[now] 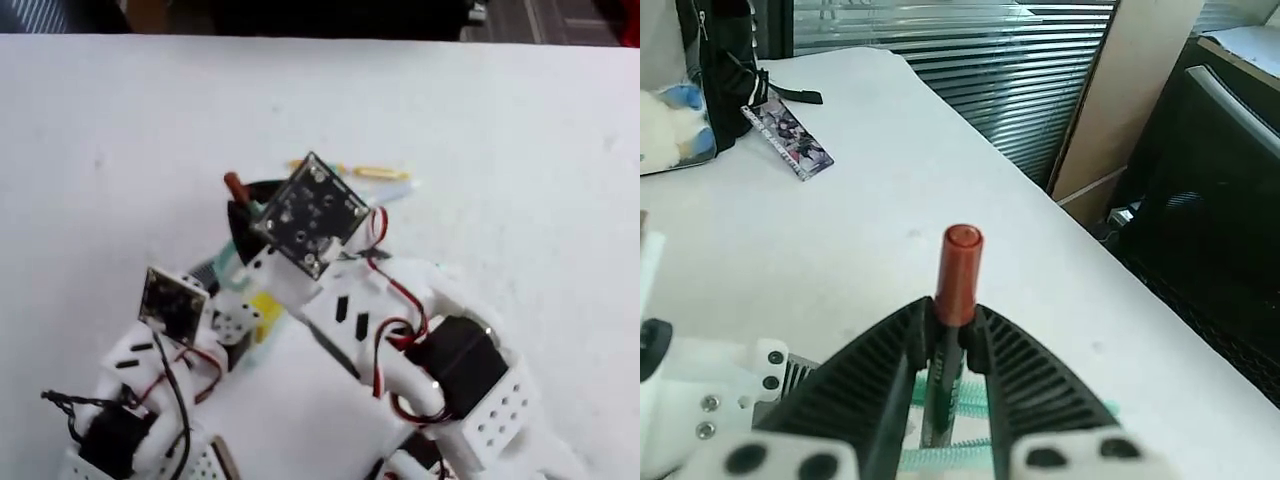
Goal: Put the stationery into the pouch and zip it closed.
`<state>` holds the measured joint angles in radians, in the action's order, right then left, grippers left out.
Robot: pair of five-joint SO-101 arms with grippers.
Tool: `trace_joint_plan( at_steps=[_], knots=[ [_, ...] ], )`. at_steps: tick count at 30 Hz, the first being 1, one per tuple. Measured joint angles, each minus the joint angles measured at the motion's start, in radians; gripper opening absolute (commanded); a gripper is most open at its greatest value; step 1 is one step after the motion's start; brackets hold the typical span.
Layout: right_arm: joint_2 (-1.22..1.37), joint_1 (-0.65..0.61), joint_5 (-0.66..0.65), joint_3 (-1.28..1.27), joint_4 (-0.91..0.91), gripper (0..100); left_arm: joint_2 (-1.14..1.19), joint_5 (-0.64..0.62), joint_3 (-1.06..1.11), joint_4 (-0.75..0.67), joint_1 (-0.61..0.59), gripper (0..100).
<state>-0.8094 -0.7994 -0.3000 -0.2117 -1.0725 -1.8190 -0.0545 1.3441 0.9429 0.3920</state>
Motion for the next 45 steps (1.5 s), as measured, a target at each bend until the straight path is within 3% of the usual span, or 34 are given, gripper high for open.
trace_joint_plan(
  at_steps=[3, 9, 20, 26, 34, 39, 45],
  knots=[
    [0.000, -0.002, 0.005, 0.000, 0.000, 4.2, 0.000, 0.000, 0.000, 0.000, 0.000, 22],
    [0.000, -0.003, 0.012, 0.000, -0.023, 26.8, 0.000, 0.000, 0.000, 0.000, 0.000, 22],
    [0.002, 0.025, 0.015, 0.023, -0.025, 23.4, 0.000, 0.000, 0.000, 0.000, 0.000, 22],
    [0.000, 0.163, 0.015, 0.123, -0.025, 23.4, 0.000, 0.000, 0.000, 0.000, 0.000, 3],
    [0.115, 0.364, 0.015, 0.150, 0.000, 23.4, 0.011, 0.110, 0.000, -0.014, -0.005, 2],
    [0.362, 0.470, 0.015, 0.150, 0.048, 23.4, 0.011, 0.103, 0.000, -0.017, -0.104, 2],
    [0.726, 0.489, 0.015, 0.267, 0.077, 23.4, 0.012, -0.054, 0.000, -0.071, -0.334, 2]
  ],
)
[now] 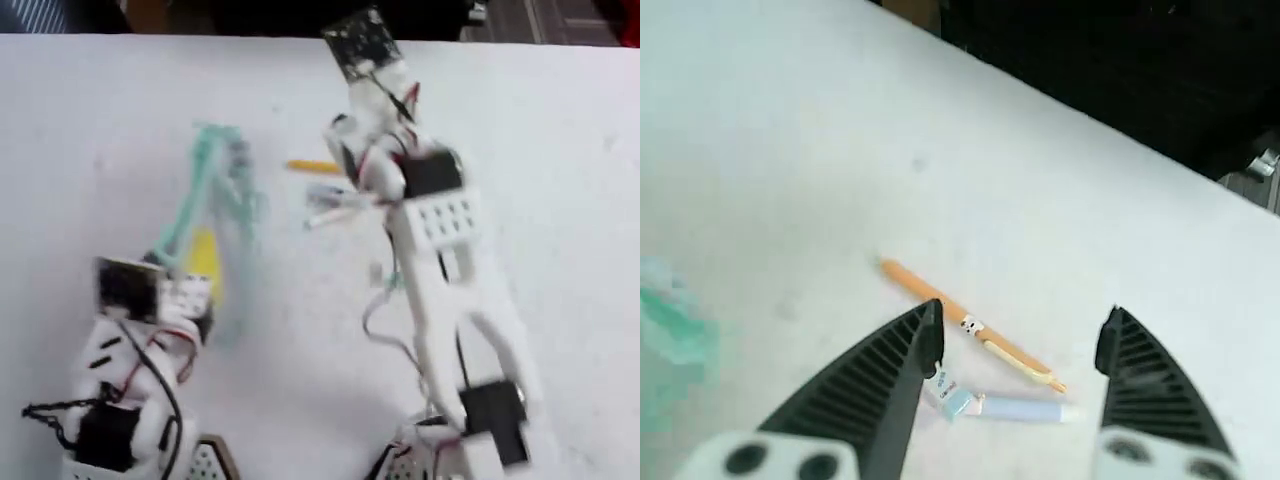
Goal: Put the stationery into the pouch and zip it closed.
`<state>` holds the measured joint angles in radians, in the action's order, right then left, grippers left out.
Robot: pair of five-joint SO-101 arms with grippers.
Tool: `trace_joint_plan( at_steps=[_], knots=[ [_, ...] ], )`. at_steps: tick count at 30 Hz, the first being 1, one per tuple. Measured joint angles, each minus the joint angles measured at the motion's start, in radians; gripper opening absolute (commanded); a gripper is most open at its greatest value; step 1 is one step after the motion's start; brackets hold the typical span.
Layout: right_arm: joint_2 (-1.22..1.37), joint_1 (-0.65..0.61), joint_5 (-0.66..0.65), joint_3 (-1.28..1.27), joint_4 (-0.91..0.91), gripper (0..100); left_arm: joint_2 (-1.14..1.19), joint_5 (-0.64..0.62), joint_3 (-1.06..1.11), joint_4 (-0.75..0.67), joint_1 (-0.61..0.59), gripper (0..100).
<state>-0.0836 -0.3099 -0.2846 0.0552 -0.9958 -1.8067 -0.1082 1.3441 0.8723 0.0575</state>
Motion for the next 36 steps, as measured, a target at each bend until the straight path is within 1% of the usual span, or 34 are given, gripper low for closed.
trace_joint_plan(
  at_steps=[3, 5, 9, 13, 18, 25, 27, 31, 32, 34, 36],
  knots=[
    [0.190, 0.005, 0.000, 0.106, 0.003, 23.4, 0.000, -0.091, 0.000, -0.020, -0.140, 2],
    [0.327, 0.005, 0.000, 0.189, 0.003, 23.4, 0.000, -0.143, 0.000, -0.020, -0.187, 2],
    [0.597, 0.006, 0.000, 0.382, 0.000, 23.4, 0.000, -0.164, 0.000, -0.020, -0.201, 2],
    [0.847, 0.000, 0.000, 0.571, -0.052, 23.4, 0.000, -0.164, 0.000, -0.020, -0.201, 2],
    [1.082, -0.028, -0.112, 0.827, -0.155, 23.4, 0.000, -0.166, 0.000, -0.020, -0.195, 2],
    [1.292, -0.028, -0.143, 1.151, -0.269, 23.1, 0.000, -0.166, 0.000, -0.020, -0.190, 2],
    [1.333, -0.028, -0.155, 1.214, -0.293, 18.6, 0.000, -0.166, 0.000, -0.020, -0.190, 2],
    [1.386, -0.029, -0.264, 1.289, -0.336, 2.2, 0.000, -0.166, 0.000, -0.020, -0.190, 2],
    [1.395, -0.032, -0.301, 1.304, -0.342, 1.2, 0.000, -0.166, 0.000, -0.020, -0.190, 2],
    [1.412, -0.034, -0.373, 1.307, -0.368, 4.3, 0.000, -0.166, 0.000, -0.020, -0.190, 2],
    [1.418, -0.034, -0.434, 1.309, -0.399, 4.8, 0.000, -0.166, 0.000, -0.020, -0.190, 2]
  ],
)
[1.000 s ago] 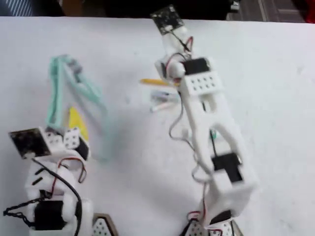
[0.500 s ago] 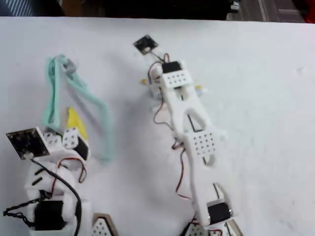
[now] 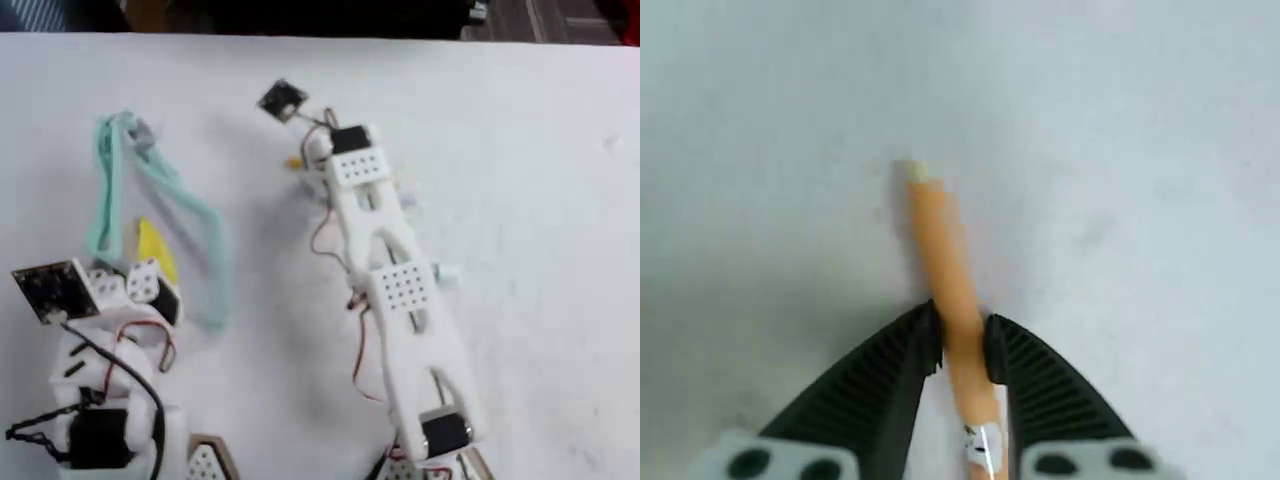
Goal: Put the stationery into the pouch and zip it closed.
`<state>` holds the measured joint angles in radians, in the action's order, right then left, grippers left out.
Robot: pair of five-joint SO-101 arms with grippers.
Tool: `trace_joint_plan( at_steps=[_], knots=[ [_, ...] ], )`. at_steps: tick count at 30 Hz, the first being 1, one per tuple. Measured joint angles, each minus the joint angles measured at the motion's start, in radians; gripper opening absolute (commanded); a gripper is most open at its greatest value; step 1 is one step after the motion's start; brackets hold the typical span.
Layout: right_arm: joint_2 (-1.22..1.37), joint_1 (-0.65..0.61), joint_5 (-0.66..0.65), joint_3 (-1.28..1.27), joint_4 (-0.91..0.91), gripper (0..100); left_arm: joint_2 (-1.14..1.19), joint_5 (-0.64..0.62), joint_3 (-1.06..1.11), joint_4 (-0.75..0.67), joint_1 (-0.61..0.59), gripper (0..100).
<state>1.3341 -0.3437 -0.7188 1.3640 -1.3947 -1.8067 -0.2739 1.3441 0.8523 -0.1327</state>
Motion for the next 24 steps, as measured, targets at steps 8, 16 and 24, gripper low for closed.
trace_joint_plan(
  at_steps=[8, 16, 24],
  knots=[
    [-0.002, -0.003, -0.164, 0.011, -0.135, 2.1, 0.000, 0.000, 0.000, 0.000, 0.000, 2],
    [-0.020, -0.005, -0.187, 0.101, -0.273, 1.7, 0.000, 0.000, 0.000, 0.000, 0.060, 2],
    [-0.114, 0.008, -0.060, 0.152, -0.305, 1.7, 0.000, 0.144, 0.000, 0.000, 0.233, 2]
  ],
)
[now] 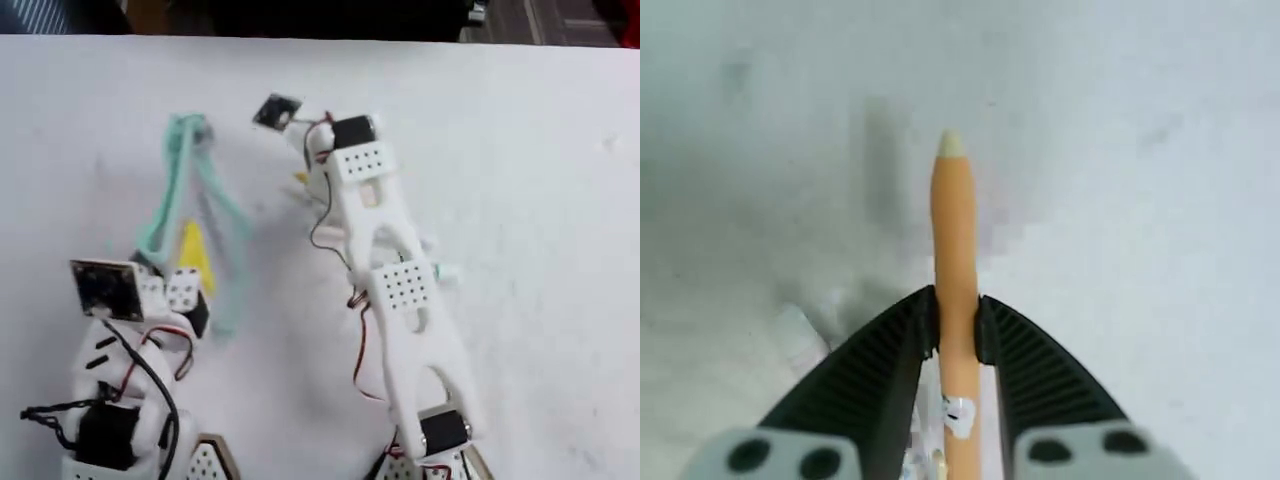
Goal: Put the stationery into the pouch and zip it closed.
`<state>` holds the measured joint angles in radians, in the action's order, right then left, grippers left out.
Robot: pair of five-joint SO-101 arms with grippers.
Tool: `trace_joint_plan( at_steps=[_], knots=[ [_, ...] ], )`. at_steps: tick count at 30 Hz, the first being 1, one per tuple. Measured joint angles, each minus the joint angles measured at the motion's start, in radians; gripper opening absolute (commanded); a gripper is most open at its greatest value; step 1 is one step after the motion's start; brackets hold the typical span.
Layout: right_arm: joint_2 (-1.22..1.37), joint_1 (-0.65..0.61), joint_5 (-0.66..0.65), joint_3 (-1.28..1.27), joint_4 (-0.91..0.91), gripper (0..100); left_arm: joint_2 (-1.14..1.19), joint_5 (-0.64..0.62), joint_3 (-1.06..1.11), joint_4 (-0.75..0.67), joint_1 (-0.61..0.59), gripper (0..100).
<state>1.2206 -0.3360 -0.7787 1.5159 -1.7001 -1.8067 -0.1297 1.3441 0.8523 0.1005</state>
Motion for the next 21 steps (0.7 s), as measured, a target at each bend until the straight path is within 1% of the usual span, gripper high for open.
trace_joint_plan(
  at_steps=[7, 12, 17, 21],
  knots=[
    [-0.216, 0.044, 0.101, 0.000, -0.009, 1.7, 0.000, 0.011, -0.012, 0.002, 0.133, 2],
    [-0.367, 0.086, 0.183, -0.008, -0.009, 1.7, 0.000, 0.011, -0.086, 0.074, 0.210, 2],
    [-0.563, 0.101, 0.203, -0.192, -0.009, 1.7, -0.002, 0.011, -0.127, 0.150, 0.290, 2],
    [-0.753, 0.095, 0.204, -0.377, -0.009, 1.7, -0.002, 0.011, -0.129, 0.152, 0.336, 2]
  ],
)
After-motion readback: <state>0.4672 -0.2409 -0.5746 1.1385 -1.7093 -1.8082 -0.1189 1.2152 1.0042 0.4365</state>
